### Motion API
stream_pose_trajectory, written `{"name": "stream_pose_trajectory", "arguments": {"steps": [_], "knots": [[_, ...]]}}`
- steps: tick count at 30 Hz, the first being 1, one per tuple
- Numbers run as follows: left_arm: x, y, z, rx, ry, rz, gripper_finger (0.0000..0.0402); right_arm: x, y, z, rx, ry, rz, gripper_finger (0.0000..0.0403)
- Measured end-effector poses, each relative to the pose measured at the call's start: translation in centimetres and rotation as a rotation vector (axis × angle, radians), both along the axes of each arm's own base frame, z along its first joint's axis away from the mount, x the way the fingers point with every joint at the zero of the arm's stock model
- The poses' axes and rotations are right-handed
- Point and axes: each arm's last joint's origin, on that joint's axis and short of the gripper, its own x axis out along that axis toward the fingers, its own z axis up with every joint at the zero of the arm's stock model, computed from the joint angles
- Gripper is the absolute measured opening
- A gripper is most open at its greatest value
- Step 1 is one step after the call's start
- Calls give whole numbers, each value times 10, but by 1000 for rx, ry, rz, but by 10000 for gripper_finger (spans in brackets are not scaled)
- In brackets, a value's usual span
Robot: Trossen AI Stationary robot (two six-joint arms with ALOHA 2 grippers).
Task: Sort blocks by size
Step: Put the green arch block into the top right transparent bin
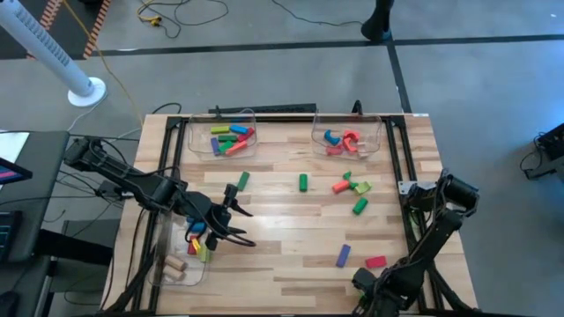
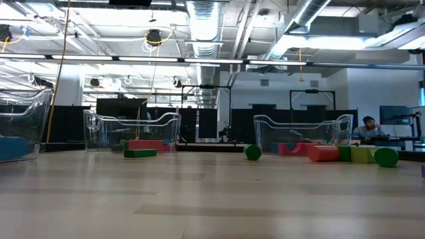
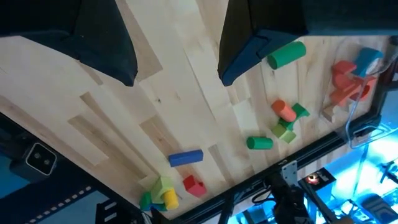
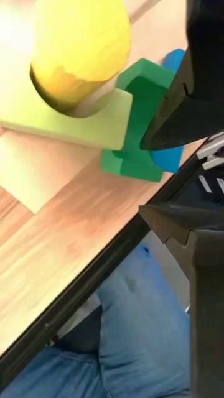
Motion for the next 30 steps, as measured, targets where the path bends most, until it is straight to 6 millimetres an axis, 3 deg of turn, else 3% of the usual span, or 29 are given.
{"name": "stream_pose_trajectory", "arguments": {"steps": [12,18,21,25,30], "knots": [[0,0,0,0,2,-1,215,-1,-4,-5,-16,21,-43,180],[-1,0,-1,5,13,-1,215,7,-1,-26,-17,74,11,180],[-1,0,-1,8,13,-3,215,14,0,-27,-14,106,44,176],[0,0,-1,7,8,-3,215,20,0,-24,-58,120,83,147],[0,0,-1,9,7,-4,215,23,-2,-21,-55,116,101,78]]}}
